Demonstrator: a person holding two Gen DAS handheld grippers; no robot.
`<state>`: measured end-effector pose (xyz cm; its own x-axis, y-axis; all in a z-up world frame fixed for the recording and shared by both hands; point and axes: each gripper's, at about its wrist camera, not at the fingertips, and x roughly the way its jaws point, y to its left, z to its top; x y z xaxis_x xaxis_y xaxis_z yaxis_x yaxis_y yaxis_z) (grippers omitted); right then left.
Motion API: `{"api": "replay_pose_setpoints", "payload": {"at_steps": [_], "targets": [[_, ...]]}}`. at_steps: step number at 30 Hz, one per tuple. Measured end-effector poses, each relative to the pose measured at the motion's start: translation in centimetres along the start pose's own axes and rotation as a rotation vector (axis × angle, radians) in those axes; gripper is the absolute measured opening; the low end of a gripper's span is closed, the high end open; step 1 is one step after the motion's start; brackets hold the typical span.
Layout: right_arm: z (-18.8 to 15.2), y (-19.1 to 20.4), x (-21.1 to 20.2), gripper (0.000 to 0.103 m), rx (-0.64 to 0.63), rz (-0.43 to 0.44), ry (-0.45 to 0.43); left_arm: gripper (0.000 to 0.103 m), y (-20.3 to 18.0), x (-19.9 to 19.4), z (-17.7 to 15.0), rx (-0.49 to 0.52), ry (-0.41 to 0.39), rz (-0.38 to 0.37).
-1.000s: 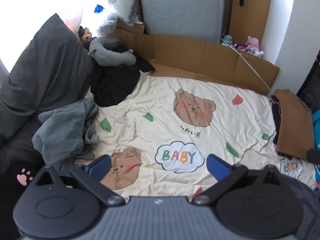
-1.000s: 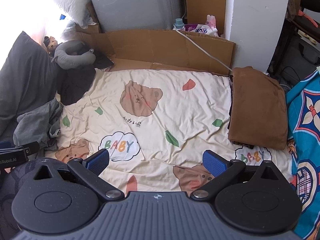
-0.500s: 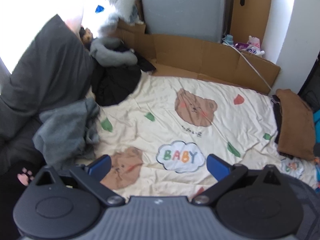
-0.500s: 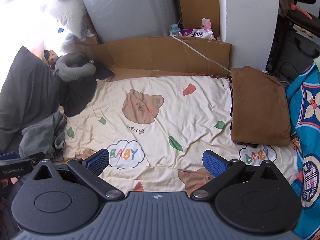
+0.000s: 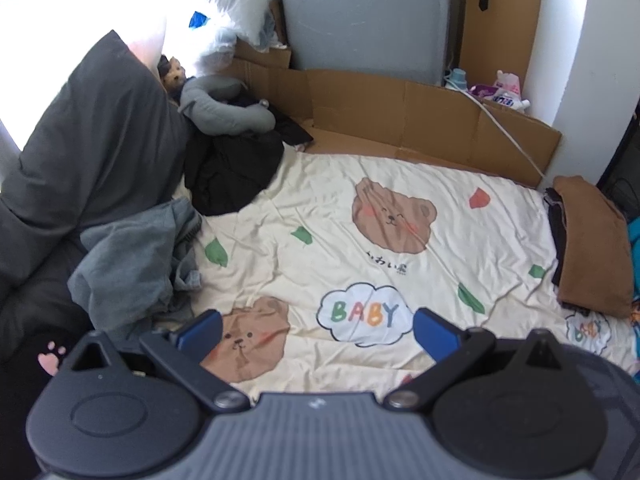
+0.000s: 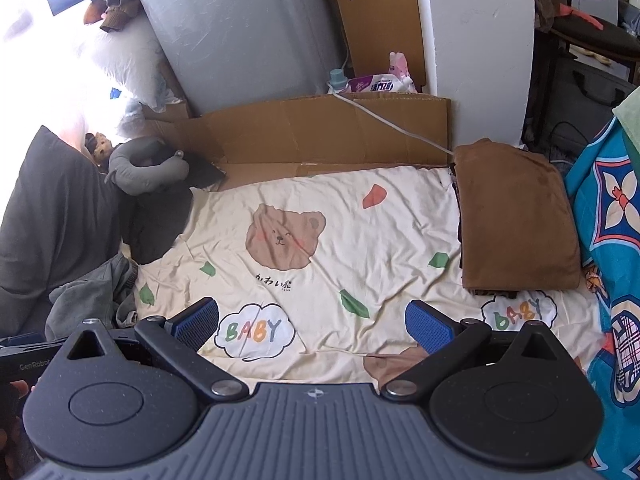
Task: Fold clothes
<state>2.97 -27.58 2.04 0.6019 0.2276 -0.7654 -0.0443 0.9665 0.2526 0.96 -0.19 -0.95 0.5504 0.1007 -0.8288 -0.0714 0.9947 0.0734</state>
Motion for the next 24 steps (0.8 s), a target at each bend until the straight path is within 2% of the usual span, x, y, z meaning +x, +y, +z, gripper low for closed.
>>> {"api": "replay_pose_setpoints", "payload": {"at_steps": [4, 12, 17, 20, 24], "targets": [[-0.1, 0.2, 0.0, 0.102, -0.007, -0.006, -0.002, 0.102, 0.3, 0.1, -0.1, -0.023, 0.018, -0.014], [0.0, 0.3, 0.2, 0.102, -0.014, 0.002, 0.007, 0.102, 0.2, -0.4, -0.1, -0.017, 0.003, 0.015], [0.0, 0.5, 0.3, 0.102, -0.018, -0.035, 0.010, 0.102, 0.4, 0.0, 0.2, -0.012, 0.026, -0.010], [0.2, 0.9, 0.4, 0.102, -0.026, -0.043, 0.011, 0.102, 0.1, -0.2, 0.2, -0.009, 0.043, -0.066], [0.6, 1.5, 0.7, 0.102, -0.061, -0.052, 0.016, 0.102, -0.7, -1.3, 0.2, 0.028, 0.000, -0.087]]}}
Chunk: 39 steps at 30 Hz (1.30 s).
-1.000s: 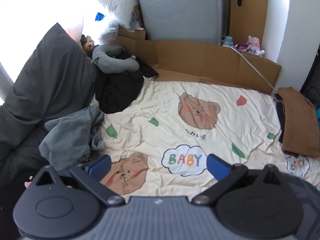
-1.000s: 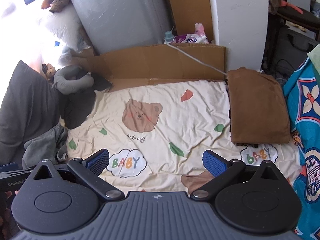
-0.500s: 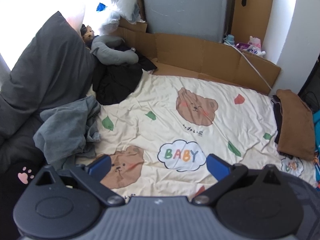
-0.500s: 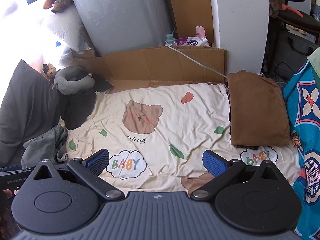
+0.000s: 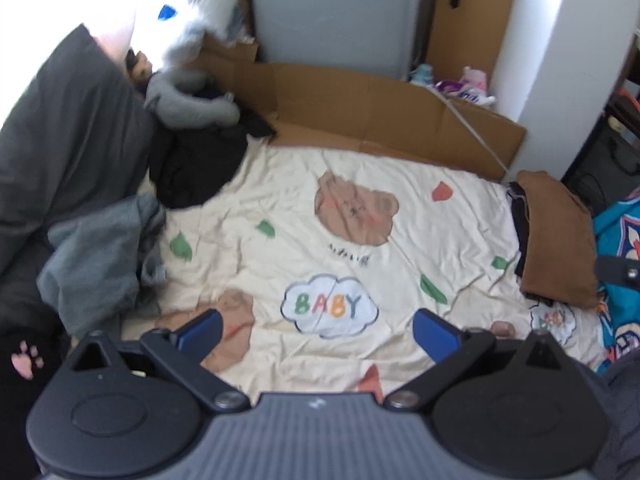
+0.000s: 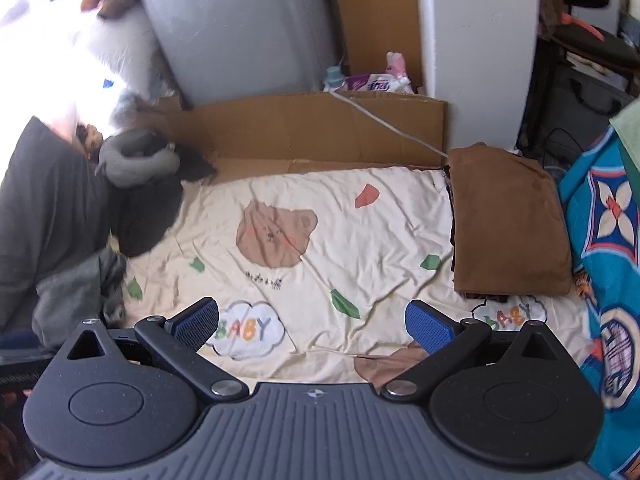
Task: Fold clothes
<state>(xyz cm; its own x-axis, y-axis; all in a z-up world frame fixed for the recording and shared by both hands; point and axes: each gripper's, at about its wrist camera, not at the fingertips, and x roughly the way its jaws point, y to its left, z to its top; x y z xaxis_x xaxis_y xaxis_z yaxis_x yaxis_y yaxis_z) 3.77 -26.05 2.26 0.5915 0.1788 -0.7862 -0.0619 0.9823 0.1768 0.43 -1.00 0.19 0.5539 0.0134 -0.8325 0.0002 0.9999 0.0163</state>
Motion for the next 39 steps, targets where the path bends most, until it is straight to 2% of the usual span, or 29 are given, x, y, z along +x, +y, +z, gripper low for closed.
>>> {"api": "replay_pose_setpoints", "payload": {"at_steps": [4, 8, 18, 23, 32, 39], "targets": [[0.2, -0.1, 0.1, 0.102, -0.003, 0.016, 0.002, 0.102, -0.1, -0.7, 0.8, 0.004, -0.027, -0.008], [0.5, -0.2, 0.7, 0.102, 0.004, 0.014, 0.017, 0.102, 1.0, -0.6, 2.1, -0.012, -0.040, 0.015], [1.6, 0.2, 2.5, 0.102, 0.012, 0.006, 0.001, 0.102, 4.6, 1.2, 3.2, -0.043, -0.027, 0.037], [1.9, 0.8, 3.1, 0.102, -0.006, -0.008, -0.086, 0.101, 7.2, 2.1, 3.6, -0.071, -0.035, 0.042], [2.0, 3.7, 4.7, 0.101, -0.106, 0.037, -0.191, 0.098, 11.8, 3.9, 3.4, -0.132, -0.022, 0.082], [2.4, 3.9, 7.8, 0.101, -0.067, 0.090, -0.166, 0.098, 14.4, 5.6, 2.6, -0.168, -0.003, 0.108]]}}
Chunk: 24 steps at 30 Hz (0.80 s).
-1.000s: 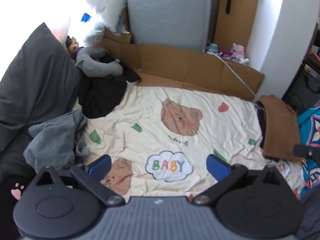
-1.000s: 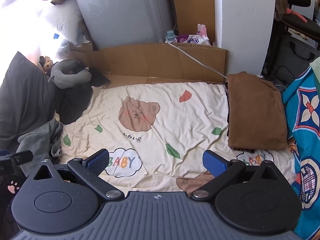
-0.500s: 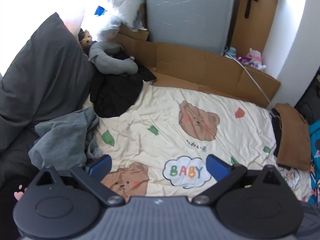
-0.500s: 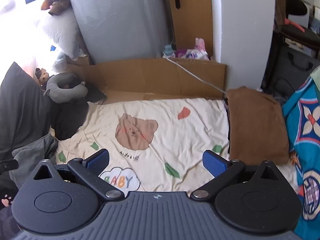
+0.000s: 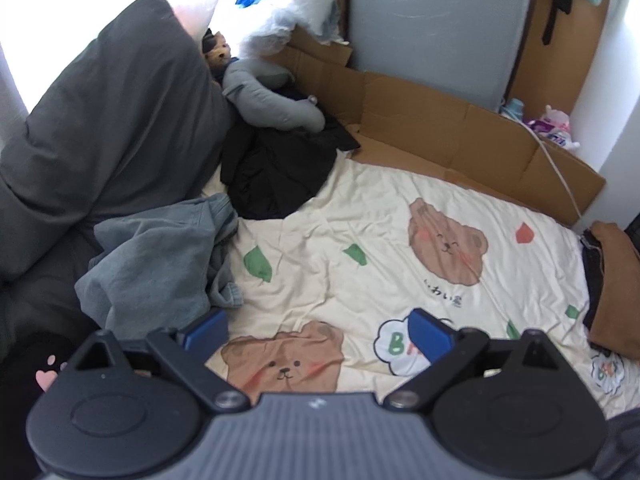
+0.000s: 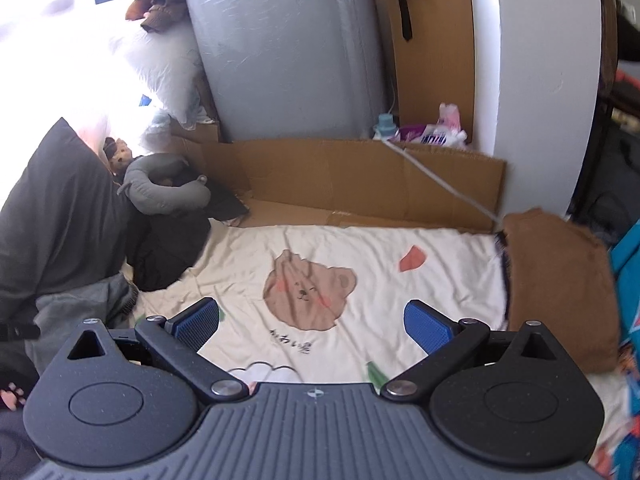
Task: Fold clothes
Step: 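Move the left gripper to the light-blue jeans pile and close on them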
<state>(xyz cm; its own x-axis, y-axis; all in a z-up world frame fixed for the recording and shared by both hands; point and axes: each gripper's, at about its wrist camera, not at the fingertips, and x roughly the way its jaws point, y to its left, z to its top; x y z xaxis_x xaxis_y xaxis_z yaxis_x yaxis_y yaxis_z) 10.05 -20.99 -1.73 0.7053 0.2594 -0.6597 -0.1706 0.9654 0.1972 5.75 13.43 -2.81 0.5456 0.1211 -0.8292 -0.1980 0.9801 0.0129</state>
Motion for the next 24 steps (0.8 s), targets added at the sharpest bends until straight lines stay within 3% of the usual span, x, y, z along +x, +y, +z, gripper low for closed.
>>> {"api": "replay_pose_setpoints", "payload": {"at_steps": [15, 24], "targets": [[-1.9, -0.1, 6.9, 0.102, 0.013, -0.011, 0.001, 0.098, 5.6, 4.7, -1.6, -0.060, 0.079, 0.073], [-3.3, 0.7, 11.2, 0.102, 0.030, 0.010, 0.023, 0.098, 7.5, 8.1, -1.1, -0.018, 0.107, 0.089]]}}
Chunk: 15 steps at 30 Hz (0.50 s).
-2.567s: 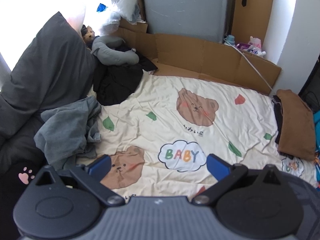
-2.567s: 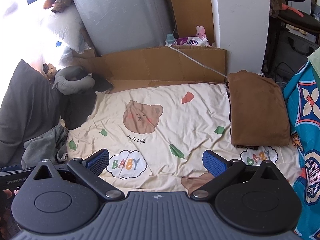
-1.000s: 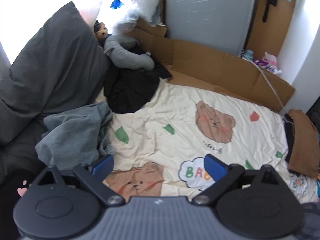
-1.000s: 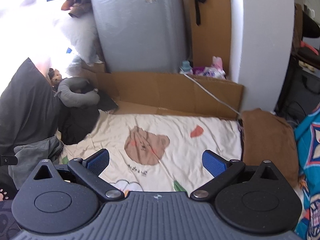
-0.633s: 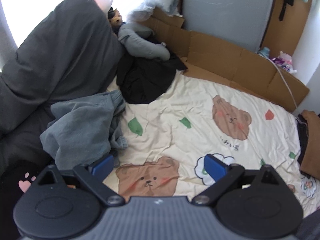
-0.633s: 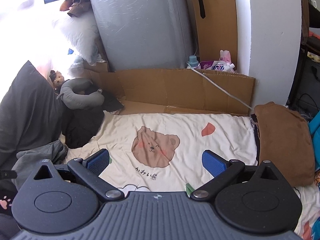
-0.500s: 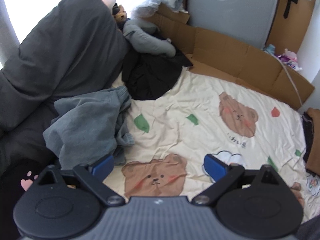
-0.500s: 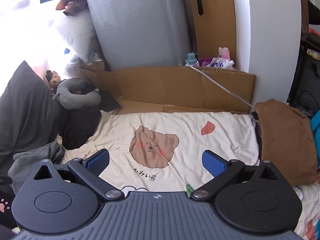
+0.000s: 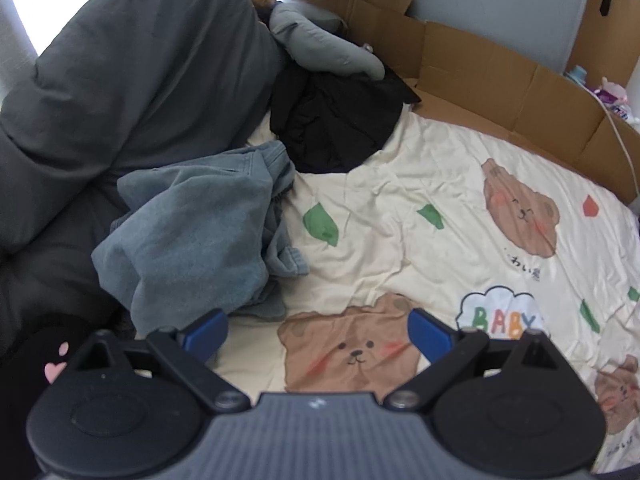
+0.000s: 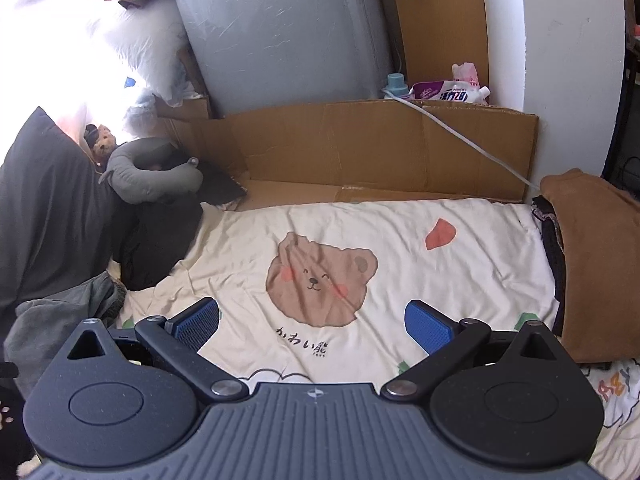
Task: Fold clothes
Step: 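Move the left gripper to the light-blue jeans pile and close on them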
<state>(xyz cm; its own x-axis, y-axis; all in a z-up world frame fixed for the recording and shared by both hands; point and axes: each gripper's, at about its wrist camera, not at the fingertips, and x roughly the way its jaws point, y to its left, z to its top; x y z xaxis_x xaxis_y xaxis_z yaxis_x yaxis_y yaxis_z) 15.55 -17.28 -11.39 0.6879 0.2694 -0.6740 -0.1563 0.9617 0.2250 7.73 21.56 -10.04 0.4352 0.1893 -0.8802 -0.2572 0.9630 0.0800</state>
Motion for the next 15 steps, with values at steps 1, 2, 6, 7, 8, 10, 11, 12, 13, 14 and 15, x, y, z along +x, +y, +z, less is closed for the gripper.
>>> {"api": "replay_pose_setpoints", "payload": {"at_steps": [1, 2, 6, 7, 8, 10, 11, 12, 13, 14, 15], "targets": [[-0.2, 0.1, 0.4, 0.102, 0.001, 0.003, -0.005, 0.098, 0.2, 0.4, 0.1, 0.000, 0.001, 0.006], [-0.4, 0.2, 0.9, 0.102, 0.007, 0.012, -0.008, 0.098, 0.4, 1.0, 0.2, 0.001, 0.003, 0.011], [-1.6, 0.9, 3.1, 0.102, 0.030, 0.057, 0.016, 0.098, 1.6, 3.0, 0.5, -0.011, 0.010, 0.024], [-1.9, 1.2, 3.6, 0.102, 0.030, 0.068, 0.023, 0.098, 2.1, 3.5, 0.6, -0.016, 0.010, 0.028], [-2.2, 1.4, 4.1, 0.102, 0.030, 0.077, 0.031, 0.098, 2.5, 3.9, 0.6, -0.018, 0.008, 0.034], [-2.9, 1.9, 5.1, 0.102, 0.036, 0.084, 0.055, 0.098, 3.4, 4.7, 0.7, -0.015, 0.006, 0.056], [-3.2, 2.1, 5.6, 0.102, 0.041, 0.088, 0.068, 0.098, 3.8, 5.2, 0.7, -0.013, 0.009, 0.067], [-3.5, 2.4, 5.9, 0.102, 0.038, 0.092, 0.077, 0.098, 4.2, 5.6, 0.7, -0.013, 0.012, 0.079], [-3.8, 2.6, 6.3, 0.102, 0.033, 0.096, 0.084, 0.098, 4.7, 6.1, 0.7, -0.017, 0.014, 0.094], [-4.1, 2.9, 6.7, 0.102, 0.024, 0.099, 0.092, 0.098, 5.2, 6.4, 0.7, -0.029, 0.011, 0.114], [-4.3, 3.2, 7.0, 0.102, 0.015, 0.101, 0.102, 0.098, 5.8, 6.8, 0.6, -0.046, 0.008, 0.132]]}}
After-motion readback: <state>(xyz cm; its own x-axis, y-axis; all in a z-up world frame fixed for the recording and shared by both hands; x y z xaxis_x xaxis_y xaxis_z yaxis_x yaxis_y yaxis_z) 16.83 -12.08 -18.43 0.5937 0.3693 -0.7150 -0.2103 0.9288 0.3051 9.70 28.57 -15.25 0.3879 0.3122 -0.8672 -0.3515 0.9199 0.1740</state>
